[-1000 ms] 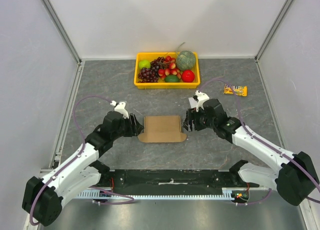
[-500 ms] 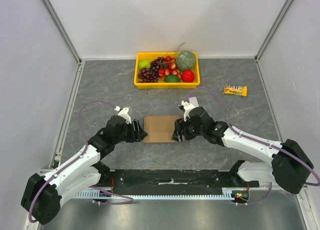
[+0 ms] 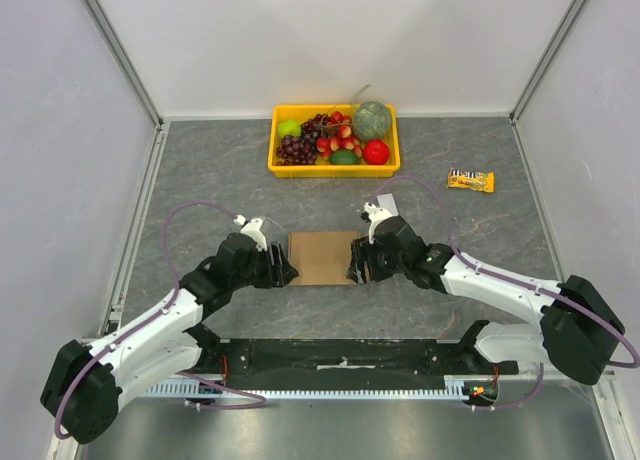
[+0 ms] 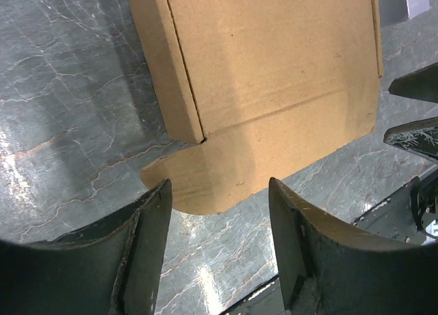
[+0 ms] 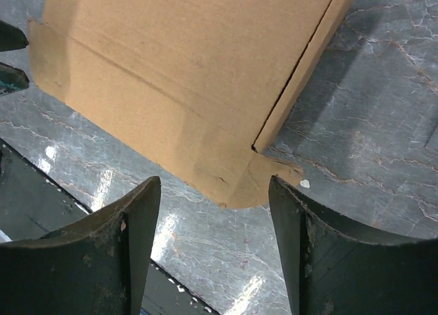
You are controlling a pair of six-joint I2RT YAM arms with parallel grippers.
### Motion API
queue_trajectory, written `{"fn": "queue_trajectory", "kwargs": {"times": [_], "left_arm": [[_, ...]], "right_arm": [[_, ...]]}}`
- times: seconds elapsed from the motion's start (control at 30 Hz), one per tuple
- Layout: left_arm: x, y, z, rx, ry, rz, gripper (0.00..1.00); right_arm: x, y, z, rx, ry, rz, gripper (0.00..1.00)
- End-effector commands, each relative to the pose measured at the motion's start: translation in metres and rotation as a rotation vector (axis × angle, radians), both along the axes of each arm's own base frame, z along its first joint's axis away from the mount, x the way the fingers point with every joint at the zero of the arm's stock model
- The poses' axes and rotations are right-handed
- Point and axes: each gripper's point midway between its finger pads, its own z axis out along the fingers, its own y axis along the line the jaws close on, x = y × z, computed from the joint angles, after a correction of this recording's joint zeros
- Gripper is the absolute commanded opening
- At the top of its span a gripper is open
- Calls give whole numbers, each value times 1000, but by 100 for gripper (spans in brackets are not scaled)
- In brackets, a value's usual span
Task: Fold the paper box
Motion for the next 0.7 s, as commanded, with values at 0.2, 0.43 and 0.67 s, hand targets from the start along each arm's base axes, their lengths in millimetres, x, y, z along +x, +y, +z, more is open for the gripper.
{"fn": "queue_trajectory", "kwargs": {"times": [0.2, 0.43, 0.67], "left_arm": [[0, -8, -3, -10, 14, -4, 64], [9, -10, -2, 3, -2, 7, 64], [12, -20, -1, -12, -3, -18, 64]], "right_arm": [[-3, -1, -17, -35, 31, -2, 72], [-5, -1, -20, -32, 41, 3, 72], [-7, 5, -21, 3, 54, 10, 73]]}}
